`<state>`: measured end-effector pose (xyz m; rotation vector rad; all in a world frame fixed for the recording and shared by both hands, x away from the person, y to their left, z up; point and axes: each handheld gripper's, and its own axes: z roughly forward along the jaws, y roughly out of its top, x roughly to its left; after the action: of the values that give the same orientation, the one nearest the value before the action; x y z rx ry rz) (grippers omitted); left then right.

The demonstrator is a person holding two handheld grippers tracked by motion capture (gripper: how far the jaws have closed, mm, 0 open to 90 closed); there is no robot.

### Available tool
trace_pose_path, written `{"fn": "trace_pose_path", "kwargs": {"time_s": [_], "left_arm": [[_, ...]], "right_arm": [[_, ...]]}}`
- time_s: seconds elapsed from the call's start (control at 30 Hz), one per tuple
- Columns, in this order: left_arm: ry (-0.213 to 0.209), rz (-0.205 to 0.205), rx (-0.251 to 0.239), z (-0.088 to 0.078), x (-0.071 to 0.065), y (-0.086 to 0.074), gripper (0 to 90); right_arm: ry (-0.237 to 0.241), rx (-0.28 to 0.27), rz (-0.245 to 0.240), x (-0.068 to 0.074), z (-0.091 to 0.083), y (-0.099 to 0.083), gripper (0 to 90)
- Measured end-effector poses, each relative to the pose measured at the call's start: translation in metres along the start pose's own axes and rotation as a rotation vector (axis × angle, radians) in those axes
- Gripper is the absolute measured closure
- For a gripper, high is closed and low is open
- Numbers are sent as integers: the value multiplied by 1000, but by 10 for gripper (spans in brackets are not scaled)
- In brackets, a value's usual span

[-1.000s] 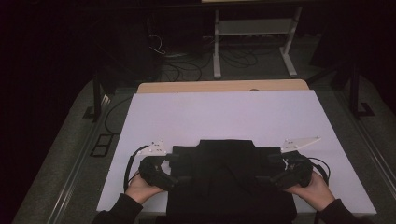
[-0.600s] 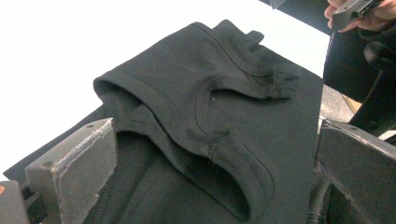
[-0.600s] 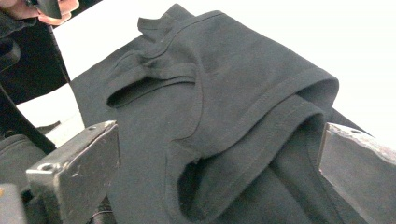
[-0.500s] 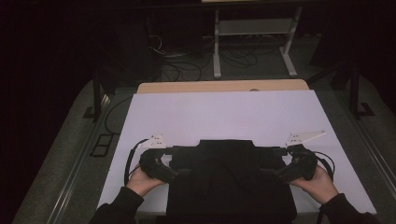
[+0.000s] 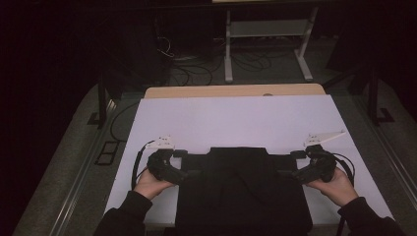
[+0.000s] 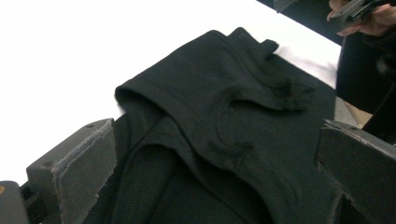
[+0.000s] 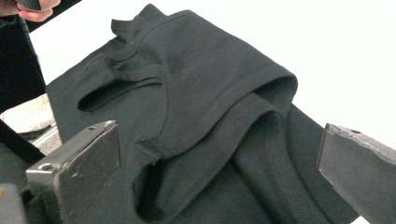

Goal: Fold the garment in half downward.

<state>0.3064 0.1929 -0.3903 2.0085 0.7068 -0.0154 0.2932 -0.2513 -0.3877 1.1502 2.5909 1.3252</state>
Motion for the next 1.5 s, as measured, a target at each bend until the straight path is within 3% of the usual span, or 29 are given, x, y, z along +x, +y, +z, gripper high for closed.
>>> {"fn": "trace_pose_path", "kwargs": {"time_s": [0.3,0.57,0.6,0.93,1.1,1.5], "left_arm": [[24,-14,-10,4,13,0,0],[22,-56,-35,6,28,-2,0],[11,-61,-33,6,32,-3,0],[54,-82,-27,7,46,-5,0],[57,-116,-1,12,55,-9,0],[87,-150,-6,13,71,-16,0]], "right_arm": [[-20,3,22,-15,2,-1,0],[-39,2,39,-27,6,0,0],[-39,7,41,-29,7,0,0],[-69,23,59,-44,13,-2,0],[-85,49,72,-53,17,-4,0],[-96,51,101,-73,20,-9,128]]}}
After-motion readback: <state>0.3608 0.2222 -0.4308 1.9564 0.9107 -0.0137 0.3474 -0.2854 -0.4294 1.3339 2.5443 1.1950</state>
